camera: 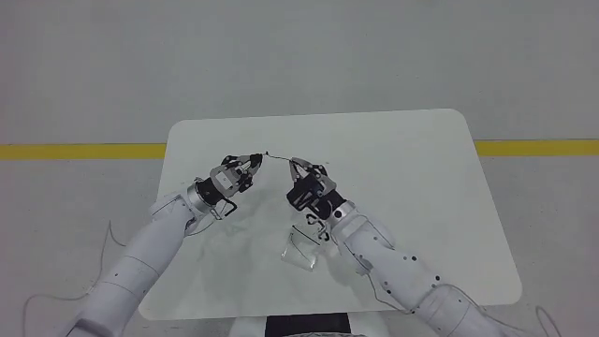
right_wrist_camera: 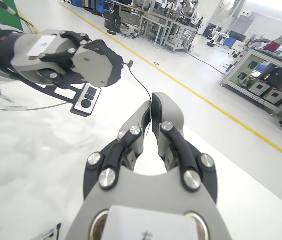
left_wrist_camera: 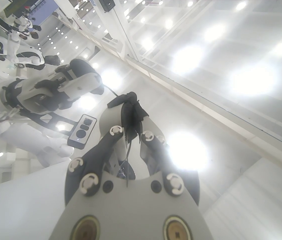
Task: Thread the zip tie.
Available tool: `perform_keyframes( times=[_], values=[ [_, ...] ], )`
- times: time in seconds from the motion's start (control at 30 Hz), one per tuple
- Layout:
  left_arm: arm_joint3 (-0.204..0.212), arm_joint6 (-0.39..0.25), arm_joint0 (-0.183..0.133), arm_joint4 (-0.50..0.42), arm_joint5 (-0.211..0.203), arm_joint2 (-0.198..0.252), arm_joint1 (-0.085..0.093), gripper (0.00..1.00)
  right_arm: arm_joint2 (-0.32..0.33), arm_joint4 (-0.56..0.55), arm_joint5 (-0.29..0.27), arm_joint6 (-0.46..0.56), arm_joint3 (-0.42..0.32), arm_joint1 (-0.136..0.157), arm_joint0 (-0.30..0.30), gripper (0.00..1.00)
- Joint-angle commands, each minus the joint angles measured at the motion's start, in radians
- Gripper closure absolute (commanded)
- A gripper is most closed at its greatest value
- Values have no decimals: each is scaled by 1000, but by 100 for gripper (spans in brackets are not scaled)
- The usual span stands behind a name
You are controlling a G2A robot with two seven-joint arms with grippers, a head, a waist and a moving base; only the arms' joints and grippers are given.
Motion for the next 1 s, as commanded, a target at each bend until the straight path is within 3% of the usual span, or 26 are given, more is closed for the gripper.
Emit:
perform_keyframes(
  times=[0.0, 0.47, 0.97],
  values=[
    [0, 0, 0, 0, 0, 0, 0, 100, 20, -5, 8, 5, -3, 3, -14, 0],
    [0, 0, 0, 0, 0, 0, 0, 100, 209, -13, 43, 47, -124, 75, -141, 0],
    [0, 0, 0, 0, 0, 0, 0, 100, 231, 15, 29, 30, -143, 73, -159, 0]
  ],
)
